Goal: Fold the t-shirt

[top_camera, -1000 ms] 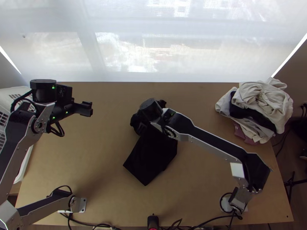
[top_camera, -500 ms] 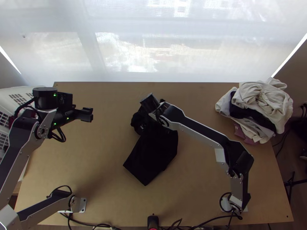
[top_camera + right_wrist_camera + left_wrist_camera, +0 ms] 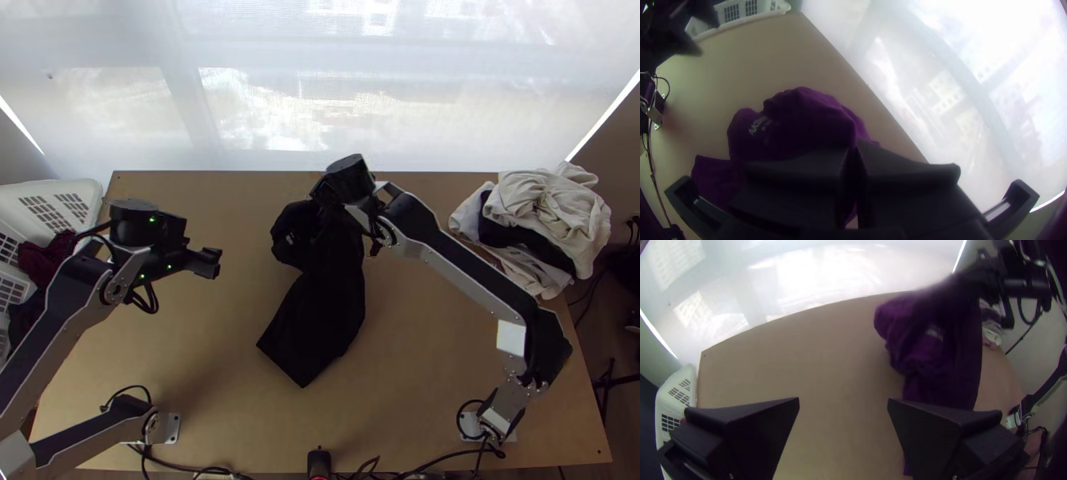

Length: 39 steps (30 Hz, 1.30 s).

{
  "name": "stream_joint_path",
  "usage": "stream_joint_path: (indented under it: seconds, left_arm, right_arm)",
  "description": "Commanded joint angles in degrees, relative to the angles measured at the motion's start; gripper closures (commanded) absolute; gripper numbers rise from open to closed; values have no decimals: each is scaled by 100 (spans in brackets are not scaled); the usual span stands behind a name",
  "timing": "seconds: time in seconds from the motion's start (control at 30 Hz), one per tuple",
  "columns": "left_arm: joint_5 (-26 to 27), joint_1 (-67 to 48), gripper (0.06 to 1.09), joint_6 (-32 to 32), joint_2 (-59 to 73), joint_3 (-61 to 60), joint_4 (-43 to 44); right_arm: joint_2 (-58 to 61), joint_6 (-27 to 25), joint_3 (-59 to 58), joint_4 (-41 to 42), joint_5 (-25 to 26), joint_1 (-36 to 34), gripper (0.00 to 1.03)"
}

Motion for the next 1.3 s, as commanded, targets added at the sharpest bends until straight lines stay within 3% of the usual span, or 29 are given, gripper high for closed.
stream_joint_path:
  seconds: [0.0, 0.1, 0.63, 1.27]
  left_arm:
    - [341, -767, 12, -14, 104, -484, -137]
    - [534, -1083, 12, -84, 297, -651, -207]
    - [534, -2296, 12, 144, 1493, -888, -339]
    - [508, -2463, 26, 4, 2284, -1187, -348]
  right_arm:
    - [-585, 17, 98, -199, -16, -332, 100]
    - [-778, 44, -42, -217, -16, -393, 100]
    - [-1042, 158, -209, -226, -7, -393, 100]
    - [-1218, 123, -376, -243, -7, -463, 100]
